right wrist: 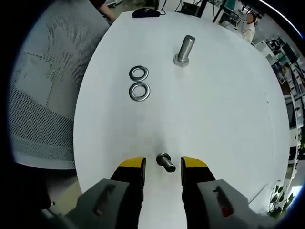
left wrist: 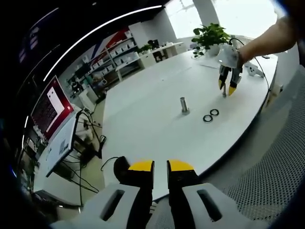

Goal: Place the washer onto the threaded stud by aligning its center hole with the stud, sliding it down to the base, and recovering from edge contact or off-axis alignment until the washer reaches the visible bottom stop.

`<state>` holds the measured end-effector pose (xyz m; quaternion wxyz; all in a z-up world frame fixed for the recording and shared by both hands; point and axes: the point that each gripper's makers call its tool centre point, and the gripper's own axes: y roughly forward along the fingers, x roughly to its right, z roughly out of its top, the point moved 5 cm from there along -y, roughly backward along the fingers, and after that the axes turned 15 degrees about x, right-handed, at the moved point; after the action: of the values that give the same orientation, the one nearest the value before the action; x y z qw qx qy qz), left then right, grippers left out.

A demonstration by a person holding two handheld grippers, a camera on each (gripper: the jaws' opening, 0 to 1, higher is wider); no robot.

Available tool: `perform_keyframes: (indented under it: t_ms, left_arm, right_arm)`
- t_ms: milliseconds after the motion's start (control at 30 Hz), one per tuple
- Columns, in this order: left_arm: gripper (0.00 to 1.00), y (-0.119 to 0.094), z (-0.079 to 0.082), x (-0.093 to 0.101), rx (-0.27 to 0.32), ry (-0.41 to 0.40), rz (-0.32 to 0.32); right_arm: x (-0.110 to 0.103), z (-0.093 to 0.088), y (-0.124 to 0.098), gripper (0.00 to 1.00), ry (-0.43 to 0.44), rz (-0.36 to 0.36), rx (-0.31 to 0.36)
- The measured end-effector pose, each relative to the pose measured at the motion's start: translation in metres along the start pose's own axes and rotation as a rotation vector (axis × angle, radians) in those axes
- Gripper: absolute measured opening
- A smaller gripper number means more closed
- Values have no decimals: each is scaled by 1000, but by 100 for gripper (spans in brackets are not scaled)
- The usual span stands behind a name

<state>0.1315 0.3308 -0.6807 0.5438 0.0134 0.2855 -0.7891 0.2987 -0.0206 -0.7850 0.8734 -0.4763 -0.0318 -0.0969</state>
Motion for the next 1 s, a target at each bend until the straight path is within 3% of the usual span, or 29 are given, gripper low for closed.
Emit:
perform_keyframes:
  t_ms: [67,100,267,300,367,500,567,667,767,933,1000]
  left_arm:
    - [8,0,0,0,0,1,0]
    - [8,0,1,0,3,2,2]
    - [8,0,0,2,-9,13,-4]
    - [8,0,-1,3,-15,16,-8]
    - [7,-1,-1,4,-21,13,-17]
    - [5,-1,0,5,-8,16,-19]
    - [5,-2,2,5,4,19,-20]
    - [5,-2,4,7,15,27,-30]
    - [5,-3,7,8,36,34,-31]
    - [1,-3,14,8,85,22,-30]
    - [1,-4,14,9,85,23,-28]
  right_arm:
    - [-1,8,-14,31,54,-23,45]
    - [1,19,-25,31,75,-59,125]
    - [-8,46,-74,31,247,-145,343]
    - [-12,54,-87,31,298,-157,420]
    - [-17,63,-108,31,390,-194,538]
    - [-30,68,-137,32,547,-261,674]
    - [-37,69,-143,32,605,-278,713]
    - [-54,75,-156,32,734,-298,835]
    - [-71,78,-160,33,817,-266,922]
    - [-100,81,-160,33,930,-220,1029]
    - [-110,82,-159,35,921,-209,1032]
